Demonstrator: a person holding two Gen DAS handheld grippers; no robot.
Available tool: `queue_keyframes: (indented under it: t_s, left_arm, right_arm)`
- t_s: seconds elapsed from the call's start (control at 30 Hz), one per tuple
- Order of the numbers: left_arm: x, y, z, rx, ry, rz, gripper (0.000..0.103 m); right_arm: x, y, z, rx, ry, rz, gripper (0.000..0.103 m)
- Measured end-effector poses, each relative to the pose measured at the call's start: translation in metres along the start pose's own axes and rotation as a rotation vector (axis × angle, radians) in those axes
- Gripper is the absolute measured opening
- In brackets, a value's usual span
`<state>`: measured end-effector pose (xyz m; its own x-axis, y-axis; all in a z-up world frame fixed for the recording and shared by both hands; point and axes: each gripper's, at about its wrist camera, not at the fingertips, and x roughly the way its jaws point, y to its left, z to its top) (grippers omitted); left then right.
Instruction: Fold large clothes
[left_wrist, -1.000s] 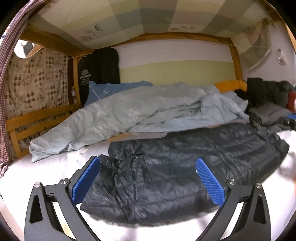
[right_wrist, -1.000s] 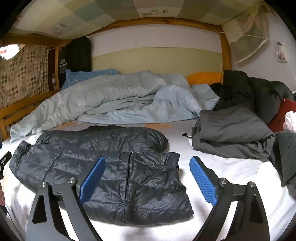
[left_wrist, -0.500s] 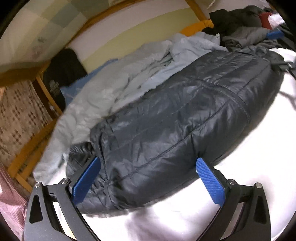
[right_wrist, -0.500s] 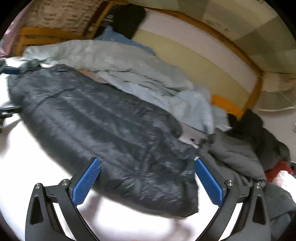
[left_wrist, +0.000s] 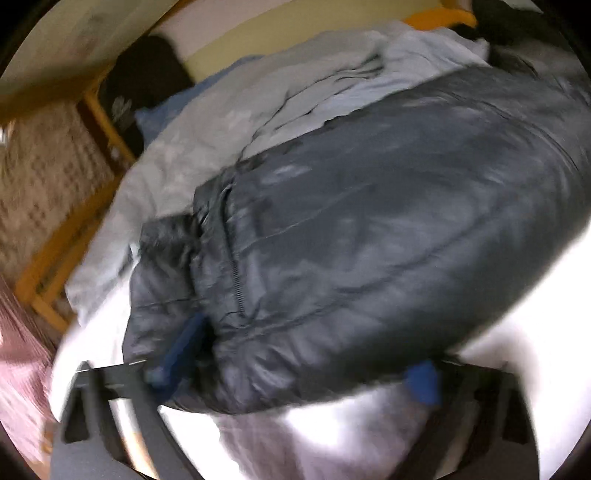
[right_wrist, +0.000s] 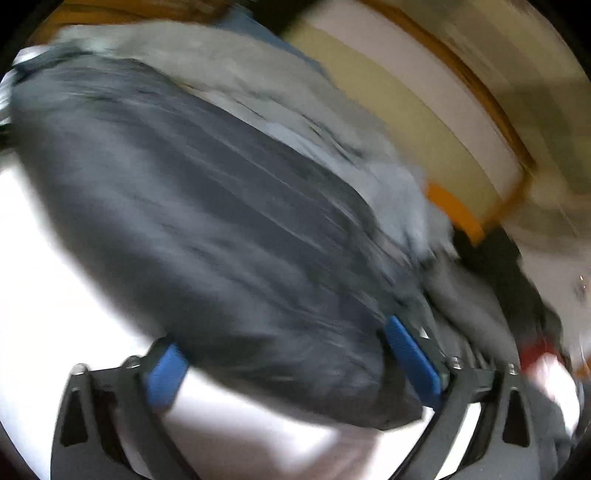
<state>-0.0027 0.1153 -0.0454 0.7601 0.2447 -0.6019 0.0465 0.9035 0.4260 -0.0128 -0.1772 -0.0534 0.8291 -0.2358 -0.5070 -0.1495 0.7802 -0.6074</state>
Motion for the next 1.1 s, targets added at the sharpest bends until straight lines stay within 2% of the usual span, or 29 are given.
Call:
queue_keyframes:
  t_s: [0.03, 0.07, 0.1, 0.13, 0.2, 0.27, 0.4, 0.53, 0.63, 0.8, 1.0, 1.1]
  left_arm:
    - [0.004, 0.004, 0.001, -0.025, 0.014, -0.008, 0.053]
    - [0.005, 0.006, 0.001, -0.036, 0.015, -0.016, 0.042]
    - [0.004, 0.005, 0.001, -0.037, 0.006, -0.017, 0.022]
    - [0.0, 0.002, 0.001, -0.026, -0.014, -0.011, 0.016]
    - [-0.013, -0.006, -0.001, 0.004, -0.056, 0.012, 0.014]
    - [-0.029, -0.007, -0.001, 0.002, -0.077, 0.005, 0.014]
    - [-0.064, -0.014, -0.007, -0.036, -0.115, -0.095, 0.015]
    - [-0.084, -0.051, -0.017, 0.05, -0.104, -0.103, 0.015]
    - [-0.102, -0.052, -0.018, 0.003, -0.134, -0.17, 0.018]
    - [-0.103, -0.04, -0.013, -0.079, -0.134, -0.197, 0.022]
    - [-0.112, -0.032, -0.002, -0.121, -0.151, -0.201, 0.021]
    - [-0.117, -0.024, 0.016, -0.118, -0.159, -0.214, 0.023]
  right_arm:
    - [0.007, -0.005, -0.002, 0.008, 0.037, -0.011, 0.057]
    - [0.01, -0.01, -0.004, 0.022, 0.053, 0.012, 0.038]
    - [0.009, -0.015, -0.005, 0.044, 0.047, 0.044, 0.018]
    - [0.004, -0.019, -0.008, 0.064, 0.034, 0.065, 0.016]
    - [-0.005, -0.023, -0.009, 0.056, 0.037, 0.064, 0.012]
    - [-0.017, -0.032, -0.012, 0.055, 0.04, 0.065, 0.012]
    - [-0.055, -0.058, -0.039, 0.136, 0.069, 0.081, 0.012]
    - [-0.077, -0.077, -0.074, 0.155, 0.089, 0.042, 0.012]
    - [-0.083, -0.084, -0.088, 0.175, 0.092, 0.03, 0.013]
    - [-0.093, -0.093, -0.089, 0.237, 0.022, 0.038, 0.031]
    - [-0.109, -0.104, -0.077, 0.312, -0.038, 0.024, 0.031]
    - [-0.113, -0.123, -0.064, 0.362, -0.076, 0.062, 0.031]
